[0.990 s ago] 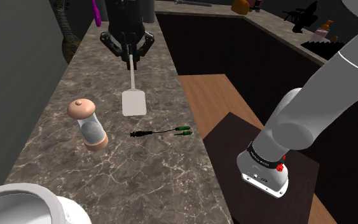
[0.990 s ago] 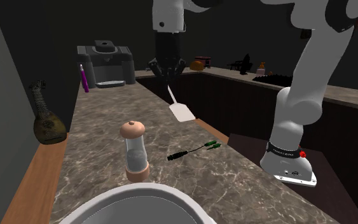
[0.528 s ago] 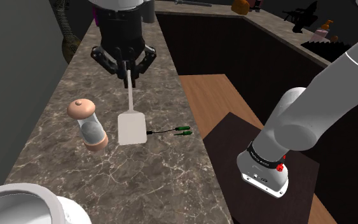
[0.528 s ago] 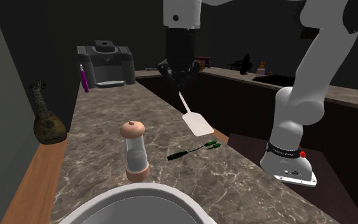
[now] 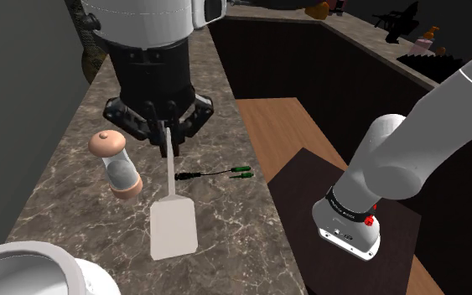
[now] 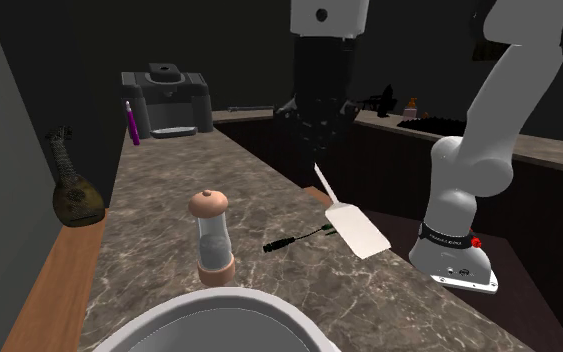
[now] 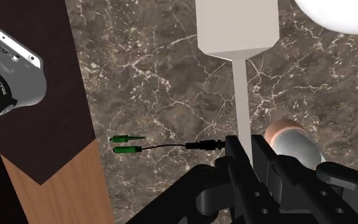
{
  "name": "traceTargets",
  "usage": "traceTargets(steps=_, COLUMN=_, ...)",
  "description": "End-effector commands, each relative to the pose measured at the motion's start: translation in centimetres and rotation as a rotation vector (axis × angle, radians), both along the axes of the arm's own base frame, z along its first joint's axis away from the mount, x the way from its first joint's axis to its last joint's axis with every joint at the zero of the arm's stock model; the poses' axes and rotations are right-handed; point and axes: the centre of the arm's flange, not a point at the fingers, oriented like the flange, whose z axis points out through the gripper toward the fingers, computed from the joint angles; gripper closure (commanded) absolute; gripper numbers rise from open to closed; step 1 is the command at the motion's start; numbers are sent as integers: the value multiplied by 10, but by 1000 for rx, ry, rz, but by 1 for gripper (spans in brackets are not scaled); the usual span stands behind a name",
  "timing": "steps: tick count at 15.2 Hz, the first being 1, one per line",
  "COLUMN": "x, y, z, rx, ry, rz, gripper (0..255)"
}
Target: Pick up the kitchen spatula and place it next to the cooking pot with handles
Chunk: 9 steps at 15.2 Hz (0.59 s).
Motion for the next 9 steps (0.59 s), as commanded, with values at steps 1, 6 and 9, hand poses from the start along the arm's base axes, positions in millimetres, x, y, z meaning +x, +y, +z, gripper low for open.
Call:
traceTargets(steps=1, x=-21, y=21, z=1, rx=0, ry=0, rz=-1, gripper=255)
traceTargets(steps=6, x=-74, y=65, z=1, rx=0, ry=0, rz=-1, gripper=255)
traceTargets(steps=9, x=-74, y=65, z=-15, rx=0, ry=0, rz=-1, gripper=255)
